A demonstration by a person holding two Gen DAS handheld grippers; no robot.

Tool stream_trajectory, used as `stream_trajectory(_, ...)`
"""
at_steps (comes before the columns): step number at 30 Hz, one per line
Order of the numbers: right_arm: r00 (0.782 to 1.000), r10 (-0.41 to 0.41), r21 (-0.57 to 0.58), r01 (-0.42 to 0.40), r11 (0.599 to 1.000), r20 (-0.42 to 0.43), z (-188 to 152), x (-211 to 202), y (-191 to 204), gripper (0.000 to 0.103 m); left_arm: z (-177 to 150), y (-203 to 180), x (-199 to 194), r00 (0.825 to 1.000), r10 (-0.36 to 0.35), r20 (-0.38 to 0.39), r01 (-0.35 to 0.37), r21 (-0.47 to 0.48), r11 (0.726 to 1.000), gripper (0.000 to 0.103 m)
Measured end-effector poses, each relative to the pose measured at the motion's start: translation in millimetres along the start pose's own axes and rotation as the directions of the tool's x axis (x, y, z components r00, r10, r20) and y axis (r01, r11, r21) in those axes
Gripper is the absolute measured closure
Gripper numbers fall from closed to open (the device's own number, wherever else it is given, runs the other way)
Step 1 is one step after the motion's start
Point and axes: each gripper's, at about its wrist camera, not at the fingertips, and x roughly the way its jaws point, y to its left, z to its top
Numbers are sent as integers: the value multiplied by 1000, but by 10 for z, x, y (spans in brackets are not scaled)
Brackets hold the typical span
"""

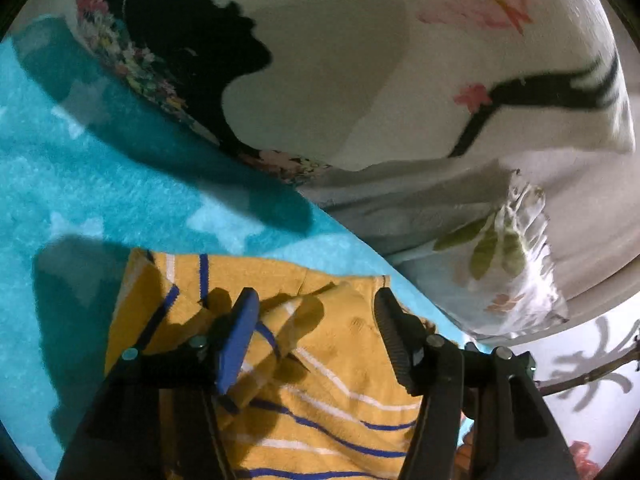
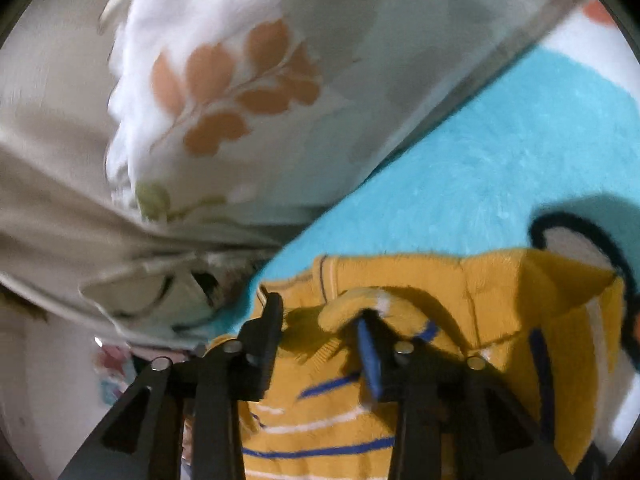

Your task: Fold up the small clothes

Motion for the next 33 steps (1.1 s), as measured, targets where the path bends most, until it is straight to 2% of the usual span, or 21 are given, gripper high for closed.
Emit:
stream_trajectory(6,998,-27,11,26,1000,64,88,-183,-19,56,-87,-7,-188,996,83,13,-84,64,994,40)
stream_trajectory(9,982,-108,-25,113,993,156,61,-425,35,36,-179,-5,-337,991,133,22,-135,110,985,39)
stream_trajectory(12,972,-168,-65,180,981,166,-34,-666,45,34,-358,45,-552,980,194,41,-198,160,967,37)
stream_trajectory(17,953,-271,-253,297,921,132,-548,-1077,115,34,-742,199,-830,972,233,41,-236,235,943,32)
stream_trajectory(22,942,-314,-406,334,851,117,-1140,-1232,143,34,-1071,401,-903,978,210,-22,-195,277,941,24)
stream_trajectory(24,923,-365,-487,377,788,124,-1368,-1153,167,37,-1168,443,-821,977,207,-59,-182,284,941,24)
stream_trajectory(26,916,-389,-530,380,758,100,-1504,-1015,169,52,-1237,446,-786,972,231,-45,-208,298,932,24)
stream_trajectory(27,902,-420,-552,400,732,97,-1578,-927,176,64,-1267,402,-766,963,268,-19,-247,327,912,26)
stream_trajectory(28,894,-435,-568,412,713,104,-1605,-929,161,76,-1280,357,-743,954,298,-14,-274,352,895,51)
stream_trajectory(29,892,-440,-575,414,705,102,-1614,-911,164,81,-1271,308,-717,942,334,-19,-302,379,874,93)
stream_trajectory(30,890,-445,-571,417,707,99,-1599,-914,172,85,-1243,271,-719,941,335,-54,-291,380,878,96)
stream_trajectory(31,887,-451,-560,424,711,99,-1559,-955,173,87,-1213,230,-775,937,346,-44,-306,373,876,97)
stream_trajectory(33,873,-470,-549,456,700,126,-1476,-1071,177,88,-1193,84,-914,918,395,35,-372,422,827,97)
